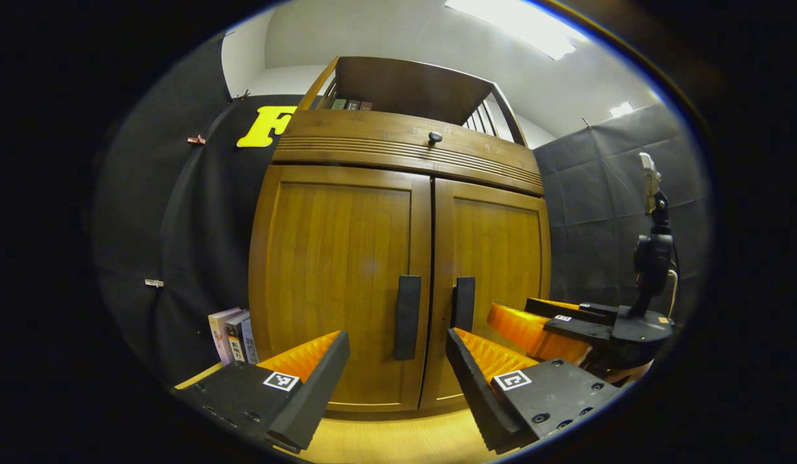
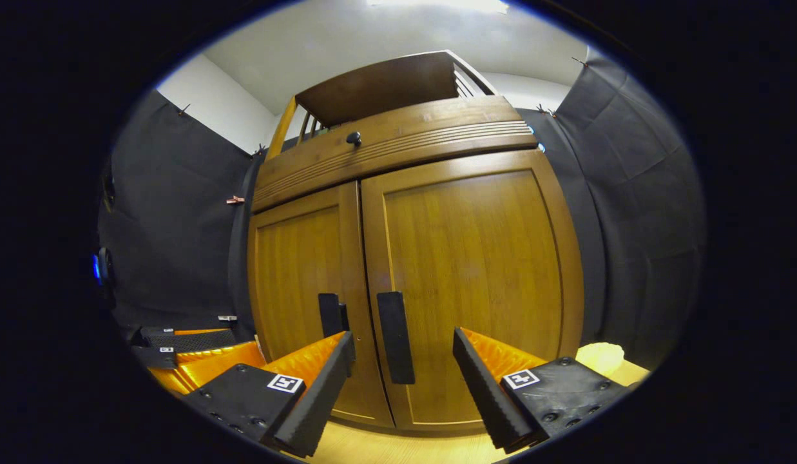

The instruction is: Open the right door of the double-door shoe cabinet with the right hand, and open the left door with the left hand.

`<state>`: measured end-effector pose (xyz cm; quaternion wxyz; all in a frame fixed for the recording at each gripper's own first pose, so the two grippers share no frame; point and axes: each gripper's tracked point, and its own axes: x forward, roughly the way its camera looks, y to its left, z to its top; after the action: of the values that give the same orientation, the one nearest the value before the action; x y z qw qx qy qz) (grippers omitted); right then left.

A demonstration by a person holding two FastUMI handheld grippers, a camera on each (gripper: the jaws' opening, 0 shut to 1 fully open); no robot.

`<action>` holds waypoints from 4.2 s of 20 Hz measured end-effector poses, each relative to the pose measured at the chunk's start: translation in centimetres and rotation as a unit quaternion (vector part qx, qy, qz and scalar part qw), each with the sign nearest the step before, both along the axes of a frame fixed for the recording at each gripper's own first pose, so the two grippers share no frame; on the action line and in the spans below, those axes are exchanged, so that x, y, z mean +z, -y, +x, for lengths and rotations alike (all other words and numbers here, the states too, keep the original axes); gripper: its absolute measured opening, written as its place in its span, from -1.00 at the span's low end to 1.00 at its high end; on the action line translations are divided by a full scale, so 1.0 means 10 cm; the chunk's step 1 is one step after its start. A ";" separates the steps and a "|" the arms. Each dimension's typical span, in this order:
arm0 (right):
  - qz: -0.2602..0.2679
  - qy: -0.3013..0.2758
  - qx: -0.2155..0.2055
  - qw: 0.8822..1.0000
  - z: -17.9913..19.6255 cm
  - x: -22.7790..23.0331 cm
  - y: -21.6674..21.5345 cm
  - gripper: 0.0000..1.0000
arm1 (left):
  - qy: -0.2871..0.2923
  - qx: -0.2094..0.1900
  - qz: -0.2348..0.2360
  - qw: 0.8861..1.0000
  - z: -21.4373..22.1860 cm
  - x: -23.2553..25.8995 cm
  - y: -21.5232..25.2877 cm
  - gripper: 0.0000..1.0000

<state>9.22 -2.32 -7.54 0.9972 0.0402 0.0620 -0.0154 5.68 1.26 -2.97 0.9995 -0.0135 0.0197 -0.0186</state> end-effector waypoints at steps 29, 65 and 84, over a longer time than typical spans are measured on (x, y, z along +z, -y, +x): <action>0.010 0.031 0.016 0.999 0.67 -0.45 -0.08 -0.35 | -0.027 0.062 0.019 0.998 0.14 -0.28 -0.53 0.87; -0.098 0.001 -0.027 0.995 -1.43 0.50 0.69 -0.59 | 0.016 -0.001 0.021 1.000 -0.51 0.10 0.38 0.92; -0.129 0.005 -0.118 0.985 -1.72 0.76 1.77 -0.91 | 0.006 0.061 0.020 0.998 -0.63 0.12 -0.17 0.87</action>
<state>-8.02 -20.02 0.04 0.9854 -0.0818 0.0492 -0.1409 -0.63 2.92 -1.73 0.9990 0.0060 0.0135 0.0427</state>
